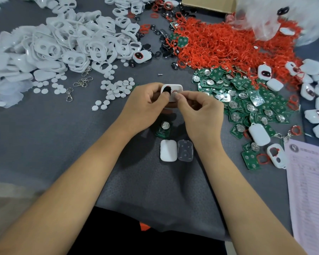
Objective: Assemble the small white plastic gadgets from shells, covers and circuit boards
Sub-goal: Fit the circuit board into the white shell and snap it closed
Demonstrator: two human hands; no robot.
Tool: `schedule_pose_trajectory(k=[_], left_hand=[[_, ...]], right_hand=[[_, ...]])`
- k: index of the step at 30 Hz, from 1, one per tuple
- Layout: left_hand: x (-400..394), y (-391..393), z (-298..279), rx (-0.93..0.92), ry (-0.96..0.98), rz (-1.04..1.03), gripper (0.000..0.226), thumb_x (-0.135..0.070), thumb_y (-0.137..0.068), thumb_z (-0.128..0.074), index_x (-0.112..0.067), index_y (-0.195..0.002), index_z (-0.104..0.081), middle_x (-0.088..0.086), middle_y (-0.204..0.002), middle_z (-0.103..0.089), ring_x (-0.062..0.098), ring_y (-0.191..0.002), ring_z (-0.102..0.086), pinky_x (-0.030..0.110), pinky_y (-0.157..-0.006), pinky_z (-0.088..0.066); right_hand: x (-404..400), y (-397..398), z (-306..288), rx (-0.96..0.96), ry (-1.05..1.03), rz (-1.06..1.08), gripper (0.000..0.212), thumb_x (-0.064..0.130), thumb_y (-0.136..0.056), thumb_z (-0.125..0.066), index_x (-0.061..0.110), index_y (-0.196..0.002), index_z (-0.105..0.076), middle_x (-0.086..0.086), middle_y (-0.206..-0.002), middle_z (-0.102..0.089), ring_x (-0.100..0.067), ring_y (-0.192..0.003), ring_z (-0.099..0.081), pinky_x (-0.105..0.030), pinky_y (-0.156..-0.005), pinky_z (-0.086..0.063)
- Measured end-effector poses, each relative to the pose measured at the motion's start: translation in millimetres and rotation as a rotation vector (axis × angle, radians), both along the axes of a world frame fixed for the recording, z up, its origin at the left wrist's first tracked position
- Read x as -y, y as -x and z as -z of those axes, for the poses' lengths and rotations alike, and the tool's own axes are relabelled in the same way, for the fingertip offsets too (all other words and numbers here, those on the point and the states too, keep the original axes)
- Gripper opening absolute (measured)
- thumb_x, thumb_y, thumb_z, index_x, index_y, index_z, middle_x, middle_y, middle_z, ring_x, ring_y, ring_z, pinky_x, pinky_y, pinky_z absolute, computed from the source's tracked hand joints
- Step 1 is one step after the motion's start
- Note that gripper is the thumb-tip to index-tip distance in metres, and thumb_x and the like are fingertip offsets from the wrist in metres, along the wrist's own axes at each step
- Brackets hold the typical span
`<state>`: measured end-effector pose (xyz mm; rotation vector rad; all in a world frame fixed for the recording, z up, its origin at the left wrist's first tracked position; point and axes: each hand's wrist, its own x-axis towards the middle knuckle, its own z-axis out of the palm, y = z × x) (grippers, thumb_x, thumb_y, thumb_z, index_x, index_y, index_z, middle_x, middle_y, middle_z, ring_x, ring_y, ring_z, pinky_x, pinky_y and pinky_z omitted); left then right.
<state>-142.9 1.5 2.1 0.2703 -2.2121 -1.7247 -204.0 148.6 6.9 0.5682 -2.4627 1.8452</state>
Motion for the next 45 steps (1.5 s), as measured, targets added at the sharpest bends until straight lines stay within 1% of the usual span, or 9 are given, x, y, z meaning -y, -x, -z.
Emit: schedule_pose_trajectory(k=[5,14,23,28,31,33,37,40,45], left_hand=[[-0.6,-0.1,1.6,-0.007,-0.020,0.020,0.023,-0.012,-0.105,-0.057,-0.018,-0.120,-0.073,-0.011,-0.100,-0.080,0.010,-0.094,-0.078,0.024,-0.074,-0.062],[-0.2,-0.4,3.6,0.005,-0.036,0.042,0.026,-0.008,-0.106,-0.054,-0.020,-0.120,-0.072,-0.003,-0.101,-0.080,0.014,-0.095,-0.078,0.031,-0.078,-0.064],[0.4,2.6,7.7,0.007,0.072,0.022,0.021,-0.014,-0.103,-0.063,-0.006,-0.120,-0.073,0.001,-0.098,-0.080,0.011,-0.088,-0.078,0.024,-0.073,-0.062],[1.6,3.7,10.7,0.019,0.074,0.020,0.017,-0.014,-0.102,-0.066,-0.006,-0.115,-0.073,-0.001,-0.093,-0.081,0.012,-0.085,-0.078,0.027,-0.074,-0.063],[1.7,3.7,9.9,0.020,0.063,0.041,0.016,-0.015,-0.103,-0.065,-0.010,-0.115,-0.074,-0.001,-0.094,-0.081,0.012,-0.087,-0.078,0.028,-0.074,-0.063],[1.9,3.3,9.6,0.018,0.088,0.046,0.017,-0.017,-0.103,-0.065,-0.013,-0.116,-0.074,-0.001,-0.097,-0.080,0.013,-0.087,-0.078,0.031,-0.074,-0.064],[1.8,4.0,9.5,0.048,0.186,0.003,0.017,-0.021,-0.101,-0.066,-0.013,-0.114,-0.074,-0.002,-0.094,-0.080,0.013,-0.083,-0.078,0.043,-0.077,-0.064],[-0.4,4.7,6.5,0.057,0.240,-0.044,0.019,-0.025,-0.097,-0.067,-0.013,-0.108,-0.076,0.001,-0.089,-0.079,0.018,-0.081,-0.076,0.049,-0.075,-0.062],[-0.8,5.5,4.8,0.089,0.205,-0.097,0.030,-0.034,-0.090,-0.065,-0.010,-0.103,-0.076,0.005,-0.085,-0.078,0.022,-0.076,-0.076,0.051,-0.071,-0.062]], right_hand=[[0.3,-0.9,-0.4,0.007,-0.006,0.008,0.004,0.021,-0.092,-0.078,0.024,-0.093,-0.080,0.011,-0.074,-0.074,0.002,-0.061,-0.058,-0.010,-0.060,-0.043],[0.0,0.9,-1.5,0.034,-0.038,0.004,0.006,0.023,-0.092,-0.078,0.020,-0.094,-0.082,0.003,-0.072,-0.074,0.002,-0.057,-0.053,-0.013,-0.057,-0.043],[1.8,-1.1,-2.8,0.076,-0.066,0.046,0.006,0.023,-0.086,-0.078,0.019,-0.082,-0.077,0.013,-0.059,-0.063,0.003,-0.052,-0.051,-0.014,-0.053,-0.038],[1.3,1.9,-1.6,0.072,-0.127,0.082,0.030,0.028,-0.083,-0.080,0.023,-0.065,-0.056,0.014,-0.056,-0.053,-0.001,-0.052,-0.046,-0.018,-0.054,-0.036],[0.7,3.4,-4.5,0.084,-0.116,0.037,0.013,0.024,-0.085,-0.077,0.021,-0.088,-0.065,0.011,-0.075,-0.065,-0.005,-0.066,-0.060,-0.027,-0.063,-0.049],[0.6,3.8,-5.4,0.109,-0.110,-0.018,0.012,0.021,-0.089,-0.074,0.022,-0.100,-0.071,0.008,-0.083,-0.071,-0.014,-0.070,-0.068,-0.034,-0.063,-0.056],[0.1,5.1,-4.2,0.217,-0.017,-0.066,0.003,0.012,-0.094,-0.070,0.012,-0.097,-0.072,-0.005,-0.081,-0.073,-0.013,-0.064,-0.070,-0.029,-0.048,-0.055],[0.2,7.6,-2.1,0.242,-0.011,-0.091,0.006,0.009,-0.096,-0.069,0.006,-0.101,-0.072,-0.008,-0.083,-0.074,-0.013,-0.067,-0.073,-0.029,-0.053,-0.059],[0.0,11.8,-3.0,0.291,0.042,-0.174,0.011,0.004,-0.097,-0.067,0.004,-0.107,-0.073,-0.010,-0.084,-0.075,-0.014,-0.069,-0.070,-0.029,-0.059,-0.060]])
